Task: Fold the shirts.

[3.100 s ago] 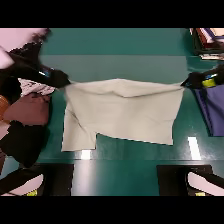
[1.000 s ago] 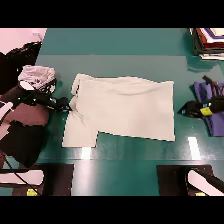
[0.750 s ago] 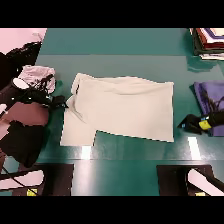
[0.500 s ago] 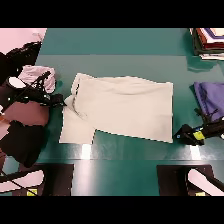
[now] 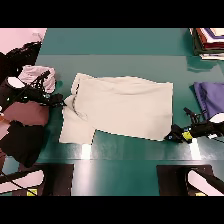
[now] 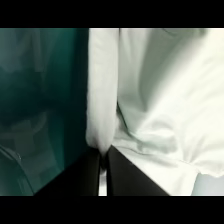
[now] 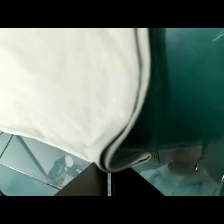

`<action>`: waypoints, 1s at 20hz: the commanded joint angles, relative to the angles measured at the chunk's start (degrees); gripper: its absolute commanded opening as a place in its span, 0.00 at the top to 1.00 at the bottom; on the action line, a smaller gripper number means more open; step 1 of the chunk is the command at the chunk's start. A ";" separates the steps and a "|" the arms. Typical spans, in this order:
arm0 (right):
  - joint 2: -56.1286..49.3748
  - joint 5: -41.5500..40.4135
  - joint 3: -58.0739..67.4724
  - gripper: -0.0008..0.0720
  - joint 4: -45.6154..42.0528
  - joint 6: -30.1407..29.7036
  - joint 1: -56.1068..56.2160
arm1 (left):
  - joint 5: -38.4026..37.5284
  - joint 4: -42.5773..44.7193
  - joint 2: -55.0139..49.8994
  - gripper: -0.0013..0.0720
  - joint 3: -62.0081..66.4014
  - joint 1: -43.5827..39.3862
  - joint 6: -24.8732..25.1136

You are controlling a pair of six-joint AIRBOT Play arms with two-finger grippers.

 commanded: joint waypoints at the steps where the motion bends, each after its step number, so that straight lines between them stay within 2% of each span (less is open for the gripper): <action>1: -0.02 -4.02 -0.13 0.96 -0.17 0.02 1.81 | -0.76 0.00 0.07 0.95 0.02 0.02 -0.04; 4: 0.07 -4.11 -0.13 0.97 -0.17 0.02 1.79 | -1.49 0.00 0.15 0.95 0.02 0.02 -0.04; 8: 9.49 -0.90 -0.13 0.96 -0.81 -0.07 -1.68 | -2.64 0.04 0.17 0.95 0.04 0.02 0.02; 9: 11.98 1.57 -0.15 0.93 -1.60 -0.61 -4.17 | -2.64 0.02 0.17 0.95 0.04 0.02 0.00; 10: 13.64 5.62 -0.15 0.56 -3.13 -1.18 -6.97 | -2.62 0.02 0.17 0.95 0.04 0.04 0.00; 11: 14.38 9.38 -0.20 0.33 -4.72 -1.20 -9.40 | -2.60 0.02 0.17 0.95 0.04 0.02 0.00; 13: 15.37 10.84 -0.20 0.32 -6.95 -2.12 -13.38 | -2.43 0.00 0.17 0.95 0.04 0.02 0.00; 16: 15.69 5.68 -0.20 0.33 -5.62 -2.23 -16.02 | -2.62 0.00 0.17 0.95 0.04 0.02 0.00; 20: 7.04 2.62 -0.17 0.33 -1.31 -3.96 -11.74 | -2.62 0.00 0.17 0.95 0.04 0.02 0.02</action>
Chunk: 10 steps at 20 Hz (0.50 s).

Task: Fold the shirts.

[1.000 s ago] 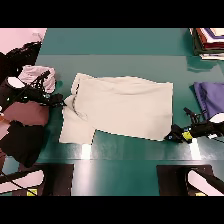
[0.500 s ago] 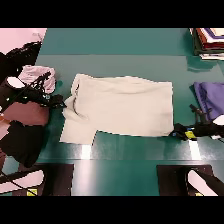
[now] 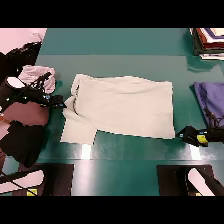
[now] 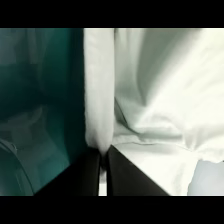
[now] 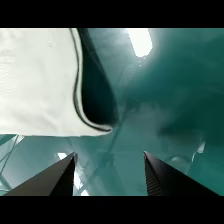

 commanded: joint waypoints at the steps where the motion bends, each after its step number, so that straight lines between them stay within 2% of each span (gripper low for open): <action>1: -5.79 -4.20 0.02 0.33 2.67 -1.07 3.69 | -0.07 0.00 0.04 0.95 0.04 0.04 0.02; 3: -8.55 -6.80 0.02 0.33 3.50 -1.05 7.23 | -0.04 0.00 0.04 0.95 0.04 0.04 0.04; 5: -9.92 -8.33 0.04 0.40 3.48 -1.03 10.12 | -0.09 0.04 0.04 0.95 0.04 0.04 0.07; 6: -10.16 -8.61 0.02 0.53 3.45 -1.03 11.10 | -0.07 0.04 0.04 0.95 0.04 0.04 0.04; 8: -9.42 -8.79 0.07 0.90 3.34 -1.09 12.33 | -0.37 0.02 0.04 0.95 0.04 0.04 0.02; 9: -8.07 -9.14 0.07 0.96 3.37 -1.09 12.63 | -0.39 0.00 0.24 0.95 0.07 0.04 -0.59; 10: -5.99 -9.53 0.39 0.96 3.54 -1.07 12.61 | -0.24 0.11 1.25 0.95 0.07 0.07 -1.60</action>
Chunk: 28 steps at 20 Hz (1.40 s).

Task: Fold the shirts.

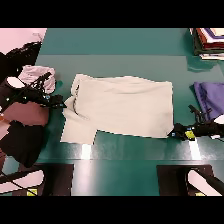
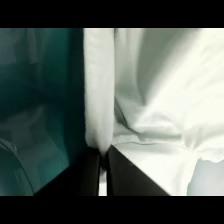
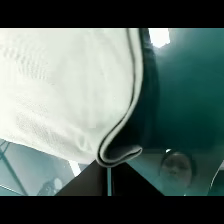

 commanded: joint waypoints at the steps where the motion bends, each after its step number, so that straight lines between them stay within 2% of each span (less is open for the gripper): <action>1: 4.70 -1.60 1.88 0.97 0.04 0.00 1.51 | 0.68 0.02 2.99 0.95 0.09 0.07 -1.92; 5: 14.75 -2.45 18.21 0.97 0.04 1.90 1.46 | 0.59 0.13 15.58 0.95 7.65 0.07 -3.63; 10: 20.85 -8.33 48.35 0.97 -0.50 2.62 1.36 | 2.03 -0.07 28.94 0.95 33.22 0.04 -6.49; 12: 21.59 -10.03 58.25 0.97 -0.68 2.60 1.33 | 3.65 -0.09 31.39 0.95 45.09 0.04 -6.62; 15: 21.33 -10.45 70.20 0.97 -0.76 2.60 1.33 | 4.68 -0.07 32.20 0.95 61.64 0.04 -9.55; 18: 19.12 -5.86 79.28 0.97 -5.07 3.02 1.22 | 5.11 -0.33 32.30 0.95 70.16 0.04 -13.29; 21: 14.25 4.90 86.55 0.97 -10.51 5.73 1.22 | 4.28 -1.75 32.02 0.95 69.46 0.04 -15.41; 24: 6.34 15.58 91.21 0.97 -12.52 6.60 1.22 | 4.20 -1.75 31.74 0.95 58.90 0.04 -15.39; 28: -2.91 21.55 84.17 0.97 -12.55 6.60 1.25 | -3.65 -2.45 26.16 0.95 42.07 0.04 -15.37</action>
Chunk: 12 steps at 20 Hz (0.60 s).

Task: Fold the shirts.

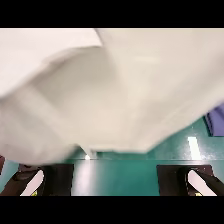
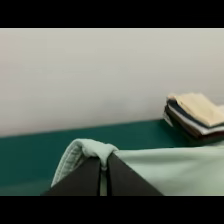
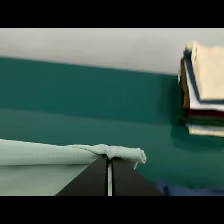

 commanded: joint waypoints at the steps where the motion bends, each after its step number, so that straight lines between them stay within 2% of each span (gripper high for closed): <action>1: -8.52 8.61 -4.90 0.97 -1.31 0.37 0.00 | -6.45 -0.28 -5.62 0.95 -13.33 0.07 -0.24; 4: -15.54 9.57 -11.63 0.97 -1.27 0.46 0.28 | -7.65 0.24 -14.19 0.95 -22.40 -1.73 0.31; 7: -22.88 6.75 -16.50 0.97 -1.33 0.81 1.51 | -3.65 1.11 -25.51 0.95 -26.29 -7.45 5.51; 9: -27.80 2.25 -18.03 0.97 -1.31 0.81 2.60 | 5.70 2.82 -33.55 0.95 -26.23 -9.68 7.72; 11: -32.44 -3.45 -18.10 0.97 -1.27 0.81 3.02 | 15.32 2.73 -39.52 0.95 -25.20 -9.38 7.13; 12: -34.36 -6.40 -18.10 0.97 -1.22 1.01 3.04 | 17.81 2.51 -41.94 0.95 -23.80 -8.94 7.06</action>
